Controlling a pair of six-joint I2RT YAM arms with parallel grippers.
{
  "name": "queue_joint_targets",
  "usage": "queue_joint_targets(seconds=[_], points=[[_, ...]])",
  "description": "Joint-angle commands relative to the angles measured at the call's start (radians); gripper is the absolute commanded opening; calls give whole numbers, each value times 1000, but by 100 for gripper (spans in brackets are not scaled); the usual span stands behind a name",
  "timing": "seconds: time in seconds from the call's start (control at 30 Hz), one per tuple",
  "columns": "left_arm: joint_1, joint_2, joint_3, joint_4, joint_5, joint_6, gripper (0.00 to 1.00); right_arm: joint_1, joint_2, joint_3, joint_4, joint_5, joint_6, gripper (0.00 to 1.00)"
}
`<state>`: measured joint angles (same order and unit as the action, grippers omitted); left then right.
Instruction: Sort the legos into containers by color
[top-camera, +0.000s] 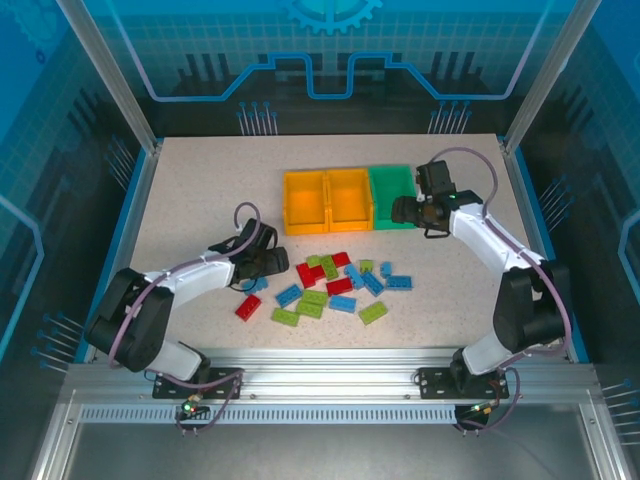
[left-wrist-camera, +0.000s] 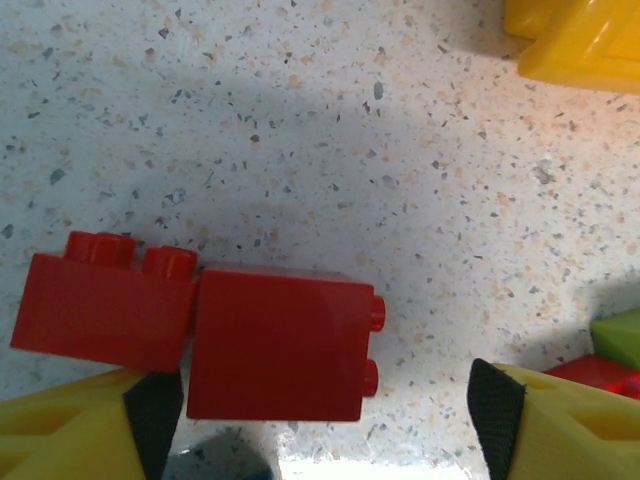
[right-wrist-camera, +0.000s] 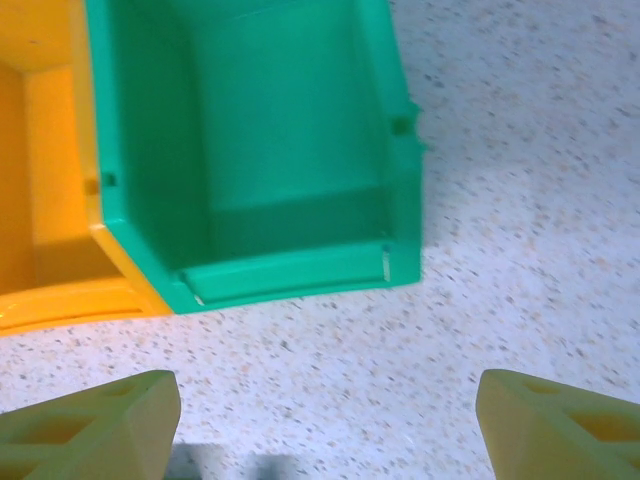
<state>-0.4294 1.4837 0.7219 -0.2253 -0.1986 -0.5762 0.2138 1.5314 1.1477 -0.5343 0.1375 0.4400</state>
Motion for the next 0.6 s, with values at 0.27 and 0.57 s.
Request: queue_joint_targets(seconds=[0.27, 0.57], points=[[-9, 43, 41, 35, -32, -2, 50, -99, -139, -123, -22, -36, -23, 81], [-26, -14, 52, 50, -25, 1, 34, -105, -171, -218, -2, -56, -18, 81]])
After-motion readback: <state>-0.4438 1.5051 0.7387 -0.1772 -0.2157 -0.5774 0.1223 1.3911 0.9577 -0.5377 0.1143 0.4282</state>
